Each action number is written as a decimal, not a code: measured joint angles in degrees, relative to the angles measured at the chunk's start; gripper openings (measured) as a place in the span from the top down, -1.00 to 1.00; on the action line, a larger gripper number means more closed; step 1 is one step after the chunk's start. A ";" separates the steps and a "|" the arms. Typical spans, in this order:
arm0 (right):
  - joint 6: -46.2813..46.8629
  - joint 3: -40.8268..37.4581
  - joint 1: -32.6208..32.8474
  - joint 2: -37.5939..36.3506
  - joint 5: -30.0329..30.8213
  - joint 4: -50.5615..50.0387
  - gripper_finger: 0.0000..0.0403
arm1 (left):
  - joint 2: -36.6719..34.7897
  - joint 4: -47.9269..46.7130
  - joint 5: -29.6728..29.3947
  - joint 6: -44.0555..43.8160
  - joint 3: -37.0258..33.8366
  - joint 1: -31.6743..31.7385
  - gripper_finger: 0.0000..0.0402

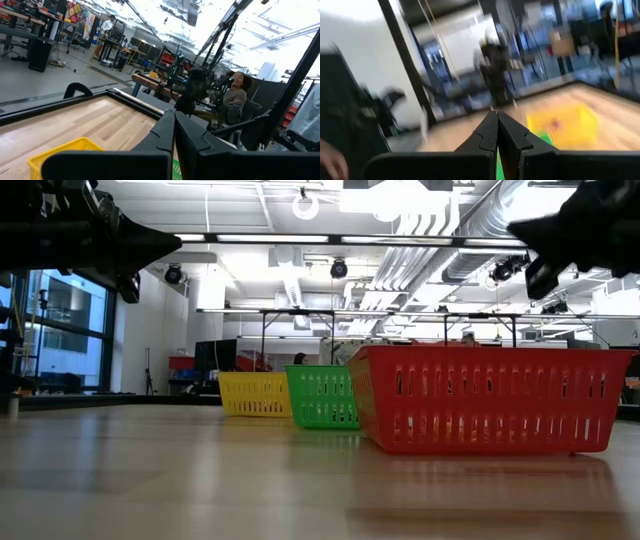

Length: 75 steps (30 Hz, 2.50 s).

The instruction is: Sort Halloween decoration

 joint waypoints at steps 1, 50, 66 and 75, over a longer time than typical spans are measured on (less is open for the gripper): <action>-1.10 0.00 -0.02 0.02 -0.03 -2.35 1.00 | 0.00 0.01 0.00 0.01 0.00 0.00 1.00; -4.30 0.46 0.00 -0.85 3.17 -11.59 1.00 | -11.13 -19.56 1.81 0.01 -0.04 -0.09 1.00; -4.30 0.46 -0.02 -0.50 3.19 -11.59 1.00 | -11.11 -19.54 1.88 -0.01 -0.04 -0.17 1.00; -4.30 0.46 -0.02 -0.50 3.19 -11.59 1.00 | -10.88 -19.56 1.88 0.01 -0.07 -0.17 1.00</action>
